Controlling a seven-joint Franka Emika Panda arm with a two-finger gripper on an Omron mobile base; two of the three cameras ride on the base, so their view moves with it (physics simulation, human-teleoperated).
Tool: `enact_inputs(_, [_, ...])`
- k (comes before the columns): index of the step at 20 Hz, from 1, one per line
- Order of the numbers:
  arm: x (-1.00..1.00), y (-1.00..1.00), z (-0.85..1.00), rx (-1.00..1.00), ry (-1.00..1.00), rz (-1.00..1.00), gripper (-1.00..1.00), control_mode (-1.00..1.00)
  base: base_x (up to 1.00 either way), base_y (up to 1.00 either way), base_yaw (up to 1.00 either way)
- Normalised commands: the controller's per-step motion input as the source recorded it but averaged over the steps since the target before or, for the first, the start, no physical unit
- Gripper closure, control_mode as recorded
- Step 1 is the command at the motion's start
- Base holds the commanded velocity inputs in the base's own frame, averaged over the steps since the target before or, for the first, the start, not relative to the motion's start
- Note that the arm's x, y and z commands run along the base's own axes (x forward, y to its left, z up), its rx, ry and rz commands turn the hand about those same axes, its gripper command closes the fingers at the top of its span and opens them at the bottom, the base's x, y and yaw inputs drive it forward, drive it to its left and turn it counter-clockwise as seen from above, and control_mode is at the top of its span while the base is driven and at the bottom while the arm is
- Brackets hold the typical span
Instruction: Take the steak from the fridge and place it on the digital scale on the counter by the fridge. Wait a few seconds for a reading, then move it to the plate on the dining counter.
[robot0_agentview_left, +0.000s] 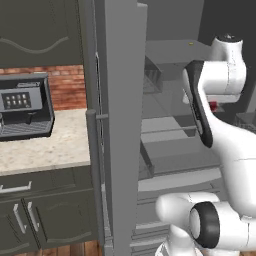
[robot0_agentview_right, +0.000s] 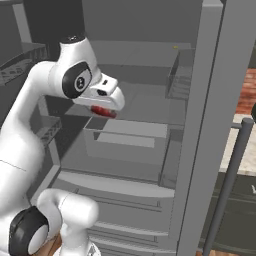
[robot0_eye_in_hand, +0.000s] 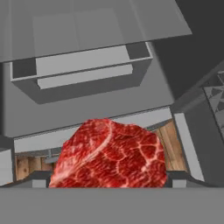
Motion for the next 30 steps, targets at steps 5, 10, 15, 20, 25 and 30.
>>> enact_inputs(5, [-0.49, 0.02, -0.07, -0.01, -0.39, 0.0, 1.0, -1.0, 0.0, 0.0, 0.0])
enact_inputs(10, [-0.05, 0.0, -0.11, 0.0, -0.14, 0.0, 1.0, -1.0, 0.0, 0.0, 0.0])
enact_inputs(15, [0.01, 0.0, -0.03, 0.0, 0.0, 0.01, 1.0, -1.0, 0.0, 0.0, 0.0])
enact_inputs(20, [0.07, 0.0, 0.0, 0.0, 0.01, 0.0, 1.0, -1.0, 0.0, 0.0, 0.0])
enact_inputs(25, [0.0, 0.02, 0.0, 0.0, 0.0, 0.0, 1.0, -1.0, 0.0, 0.0, 0.0])
enact_inputs(30, [-0.08, 0.04, -0.08, 0.0, 0.0, 0.0, 1.0, -1.0, 0.0, 0.0, 0.0])
